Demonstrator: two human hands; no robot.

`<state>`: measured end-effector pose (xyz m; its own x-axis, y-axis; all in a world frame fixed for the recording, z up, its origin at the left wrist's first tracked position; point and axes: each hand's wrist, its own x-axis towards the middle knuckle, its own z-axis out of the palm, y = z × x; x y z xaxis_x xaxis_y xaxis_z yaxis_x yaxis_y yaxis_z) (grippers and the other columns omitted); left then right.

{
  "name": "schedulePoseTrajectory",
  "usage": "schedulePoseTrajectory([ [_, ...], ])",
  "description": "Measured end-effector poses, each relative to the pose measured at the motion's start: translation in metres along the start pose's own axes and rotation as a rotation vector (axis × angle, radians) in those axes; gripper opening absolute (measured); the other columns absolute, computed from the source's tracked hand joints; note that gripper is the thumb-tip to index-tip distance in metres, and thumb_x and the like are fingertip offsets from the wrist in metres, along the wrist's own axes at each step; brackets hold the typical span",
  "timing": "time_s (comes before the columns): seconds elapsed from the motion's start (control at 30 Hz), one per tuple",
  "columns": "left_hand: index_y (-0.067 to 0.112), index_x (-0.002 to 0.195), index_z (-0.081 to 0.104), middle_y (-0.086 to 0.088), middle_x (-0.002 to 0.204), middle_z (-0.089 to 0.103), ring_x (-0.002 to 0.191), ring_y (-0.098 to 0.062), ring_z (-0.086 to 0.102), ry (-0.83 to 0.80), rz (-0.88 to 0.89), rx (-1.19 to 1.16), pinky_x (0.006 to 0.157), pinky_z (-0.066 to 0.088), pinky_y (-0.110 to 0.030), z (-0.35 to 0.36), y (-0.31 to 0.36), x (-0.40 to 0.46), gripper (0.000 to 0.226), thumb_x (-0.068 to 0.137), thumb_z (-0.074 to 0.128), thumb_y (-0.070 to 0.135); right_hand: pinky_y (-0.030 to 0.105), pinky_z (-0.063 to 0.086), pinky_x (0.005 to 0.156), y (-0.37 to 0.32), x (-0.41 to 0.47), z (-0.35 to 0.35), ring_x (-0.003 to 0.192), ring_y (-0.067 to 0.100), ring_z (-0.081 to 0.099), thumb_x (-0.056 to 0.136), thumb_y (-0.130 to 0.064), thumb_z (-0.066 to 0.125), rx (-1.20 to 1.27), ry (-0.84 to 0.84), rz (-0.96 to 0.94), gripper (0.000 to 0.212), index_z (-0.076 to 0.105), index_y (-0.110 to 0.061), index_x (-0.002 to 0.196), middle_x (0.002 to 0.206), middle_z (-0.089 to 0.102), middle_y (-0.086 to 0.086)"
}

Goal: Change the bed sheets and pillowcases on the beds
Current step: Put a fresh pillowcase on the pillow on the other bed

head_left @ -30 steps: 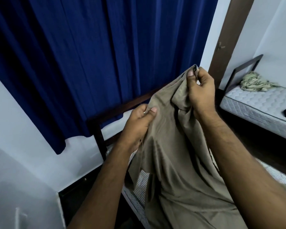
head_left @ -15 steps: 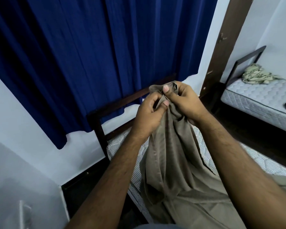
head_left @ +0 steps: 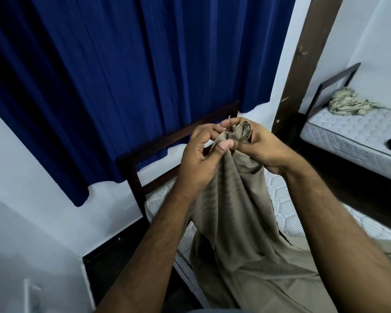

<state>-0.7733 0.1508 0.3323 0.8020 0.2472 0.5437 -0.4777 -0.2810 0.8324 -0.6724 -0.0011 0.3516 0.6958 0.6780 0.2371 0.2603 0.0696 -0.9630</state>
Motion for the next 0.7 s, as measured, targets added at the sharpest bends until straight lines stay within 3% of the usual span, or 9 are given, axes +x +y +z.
schedulePoseTrajectory([
  [0.1,0.008,0.094,0.066,-0.001,0.103,0.060,0.096,-0.011,0.061,0.134,0.034,0.168,0.088,0.051,-0.027,0.000,-0.005,-0.002,0.003,0.093,0.069,0.010,0.032,0.054,0.086,-0.002,0.006,0.002,0.090,0.013,0.067,0.093,-0.006,0.068,-0.304,0.110,-0.097,0.013,0.069,-0.011,0.105,0.097,0.074,0.006],
  [0.2,0.010,0.099,0.066,0.003,0.100,0.062,0.090,-0.009,0.061,0.202,0.080,0.290,0.079,0.052,-0.023,0.008,-0.002,-0.015,0.009,0.092,0.069,0.006,0.030,0.049,0.081,-0.002,0.012,0.007,0.082,0.010,0.064,0.092,-0.003,0.058,-0.393,0.294,-0.218,0.023,0.065,-0.025,0.091,0.087,0.068,-0.008],
  [0.37,0.014,0.097,0.073,0.003,0.100,0.060,0.095,-0.014,0.058,0.170,0.225,0.648,0.068,0.053,-0.032,0.028,-0.009,-0.044,0.010,0.089,0.074,0.019,0.030,0.048,0.084,-0.004,0.011,0.018,0.084,0.015,0.060,0.087,0.013,0.045,-0.200,0.393,-0.281,0.029,0.061,-0.009,0.098,0.089,0.065,0.007],
  [0.43,0.013,0.093,0.074,0.003,0.103,0.059,0.097,-0.015,0.058,0.170,0.214,0.643,0.069,0.054,-0.034,0.030,-0.011,-0.046,0.012,0.090,0.073,0.025,0.027,0.048,0.085,-0.003,0.010,0.019,0.085,0.012,0.061,0.086,0.016,0.044,-0.173,0.415,-0.266,0.032,0.062,-0.007,0.100,0.090,0.066,0.001],
  [0.53,0.011,0.089,0.076,0.002,0.108,0.060,0.099,-0.014,0.061,0.115,0.074,0.518,0.078,0.056,-0.038,0.028,-0.014,-0.042,0.025,0.094,0.068,0.034,0.033,0.050,0.087,-0.002,0.008,0.016,0.087,0.014,0.063,0.088,0.013,0.047,-0.146,0.434,-0.230,0.029,0.064,-0.006,0.102,0.092,0.067,0.002],
  [0.7,0.007,0.084,0.073,0.000,0.092,0.065,0.078,-0.015,0.061,0.127,-0.016,0.547,0.068,0.054,-0.040,0.023,-0.021,-0.042,0.037,0.098,0.062,0.039,0.024,0.052,0.084,-0.005,0.007,0.014,0.086,0.011,0.065,0.091,0.009,0.051,-0.154,0.448,-0.228,0.025,0.065,-0.011,0.099,0.090,0.069,-0.003],
])
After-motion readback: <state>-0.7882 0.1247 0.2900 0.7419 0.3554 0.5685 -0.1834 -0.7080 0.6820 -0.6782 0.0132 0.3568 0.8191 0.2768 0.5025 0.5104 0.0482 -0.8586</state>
